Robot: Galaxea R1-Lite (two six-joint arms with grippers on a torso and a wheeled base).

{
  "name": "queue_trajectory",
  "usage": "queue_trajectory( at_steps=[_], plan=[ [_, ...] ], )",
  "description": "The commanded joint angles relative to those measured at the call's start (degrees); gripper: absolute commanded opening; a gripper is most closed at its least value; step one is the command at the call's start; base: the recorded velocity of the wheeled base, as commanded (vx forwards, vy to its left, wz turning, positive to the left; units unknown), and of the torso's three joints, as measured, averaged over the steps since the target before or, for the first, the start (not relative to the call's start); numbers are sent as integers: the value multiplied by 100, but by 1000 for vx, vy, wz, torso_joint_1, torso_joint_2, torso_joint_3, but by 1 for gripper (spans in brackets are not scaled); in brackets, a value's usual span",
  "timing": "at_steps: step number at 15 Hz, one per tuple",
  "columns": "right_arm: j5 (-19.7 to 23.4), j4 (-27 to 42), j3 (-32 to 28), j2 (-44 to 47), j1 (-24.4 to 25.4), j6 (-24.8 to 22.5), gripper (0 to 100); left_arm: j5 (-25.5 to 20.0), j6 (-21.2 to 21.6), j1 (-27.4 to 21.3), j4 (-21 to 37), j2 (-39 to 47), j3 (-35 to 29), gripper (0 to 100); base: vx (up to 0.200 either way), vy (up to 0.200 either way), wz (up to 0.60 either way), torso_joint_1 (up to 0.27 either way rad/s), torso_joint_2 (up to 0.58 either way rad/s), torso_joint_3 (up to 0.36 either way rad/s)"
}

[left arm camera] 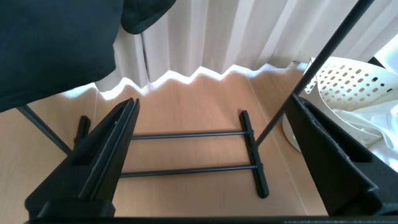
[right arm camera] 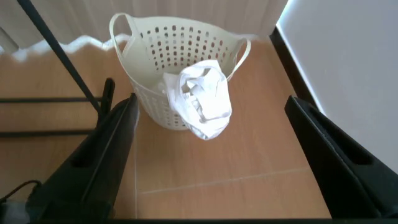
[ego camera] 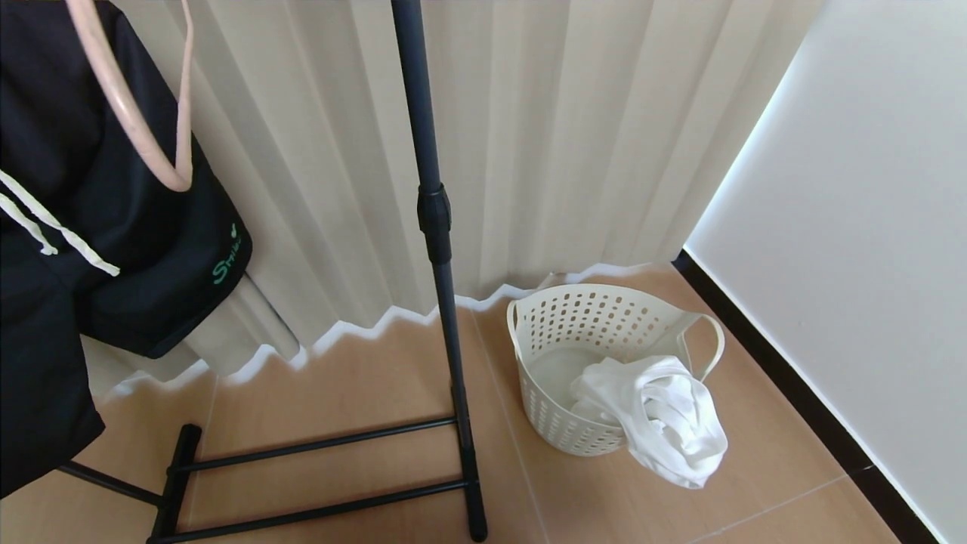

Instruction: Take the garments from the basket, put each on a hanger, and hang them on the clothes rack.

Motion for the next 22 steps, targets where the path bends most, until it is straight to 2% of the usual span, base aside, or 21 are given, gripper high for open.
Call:
queue_trajectory(
  at_steps=[1,4,5,9,11,14,16,17,22],
  plan=[
    [40,98,-332,1262,257,-59,100,2,-11,5,-2,6,1,100,0,0,0,0,0,0],
    [-22,36,-1351,3046,371,-156,100,11,-11,5,-2,6,1,100,0,0,0,0,0,0],
    [-22,10,-1650,3574,371,-420,100,2,-2,5,-2,6,1,100,0,0,0,0,0,0],
    [-277,-350,-2951,6087,336,-2582,100,2,-2,5,-2,6,1,100,0,0,0,0,0,0],
    [-549,-702,-3575,7133,336,-3584,100,2,-11,5,-2,6,1,100,0,0,0,0,0,0],
    [-1165,-1036,-4199,8346,371,-4867,100,2,-2,5,-2,6,1,100,0,0,0,0,0,0],
    [-1279,-1273,-4445,9058,380,-5122,100,2,-2,5,-2,6,1,100,0,0,0,0,0,0],
    [-1288,-1598,-4568,9612,415,-5122,100,2,-2,5,-2,6,1,100,0,0,0,0,0,0],
    [-1270,-2653,-4770,11106,433,-5122,100,2,-2,5,-2,6,1,100,0,0,0,0,0,0]
  ],
)
